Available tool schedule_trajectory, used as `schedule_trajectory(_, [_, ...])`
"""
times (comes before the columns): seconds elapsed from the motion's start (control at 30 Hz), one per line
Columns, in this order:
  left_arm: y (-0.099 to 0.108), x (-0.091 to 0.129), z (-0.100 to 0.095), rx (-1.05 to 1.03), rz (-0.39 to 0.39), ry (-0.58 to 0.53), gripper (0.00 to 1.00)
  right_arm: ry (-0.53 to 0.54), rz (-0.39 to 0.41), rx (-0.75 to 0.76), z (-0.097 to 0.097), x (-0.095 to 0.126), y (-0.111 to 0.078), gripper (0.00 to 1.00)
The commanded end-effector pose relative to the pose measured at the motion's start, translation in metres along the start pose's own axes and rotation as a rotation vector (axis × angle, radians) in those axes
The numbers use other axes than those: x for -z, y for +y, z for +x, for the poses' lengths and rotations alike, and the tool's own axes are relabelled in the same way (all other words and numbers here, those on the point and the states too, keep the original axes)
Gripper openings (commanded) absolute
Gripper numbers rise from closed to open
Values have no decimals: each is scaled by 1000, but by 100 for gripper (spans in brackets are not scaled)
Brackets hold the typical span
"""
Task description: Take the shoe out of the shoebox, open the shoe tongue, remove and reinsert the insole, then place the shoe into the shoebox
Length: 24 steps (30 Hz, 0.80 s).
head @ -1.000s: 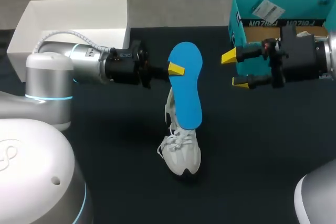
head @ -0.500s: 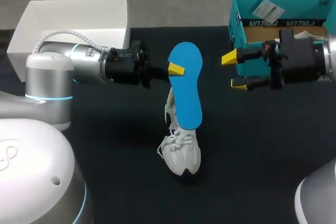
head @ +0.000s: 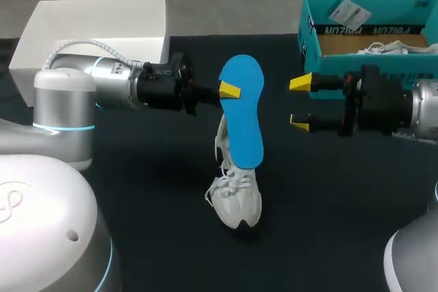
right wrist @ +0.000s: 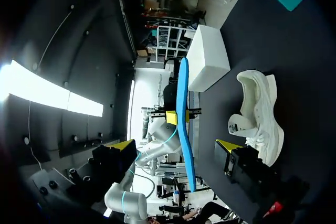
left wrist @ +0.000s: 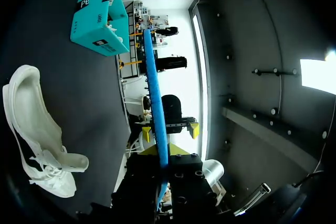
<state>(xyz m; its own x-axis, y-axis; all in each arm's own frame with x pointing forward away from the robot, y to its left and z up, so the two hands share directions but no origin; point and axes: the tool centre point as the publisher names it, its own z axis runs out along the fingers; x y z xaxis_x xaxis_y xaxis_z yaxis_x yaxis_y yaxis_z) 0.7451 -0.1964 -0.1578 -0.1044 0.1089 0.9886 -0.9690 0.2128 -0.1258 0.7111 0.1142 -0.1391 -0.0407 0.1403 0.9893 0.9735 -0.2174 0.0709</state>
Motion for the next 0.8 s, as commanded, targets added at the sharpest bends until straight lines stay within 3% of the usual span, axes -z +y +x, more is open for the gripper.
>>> schedule_trajectory(0.03, [1,0,0,1,-1,-3,0,6,-18,3,2,-3,-2,100])
schedule_trajectory(0.4, [1,0,0,1,-1,-3,0,36,-15,23,9,-12,11,100])
schedule_trajectory(0.8, [1,0,0,1,-1,-3,0,36,-15,23,9,-12,11,100])
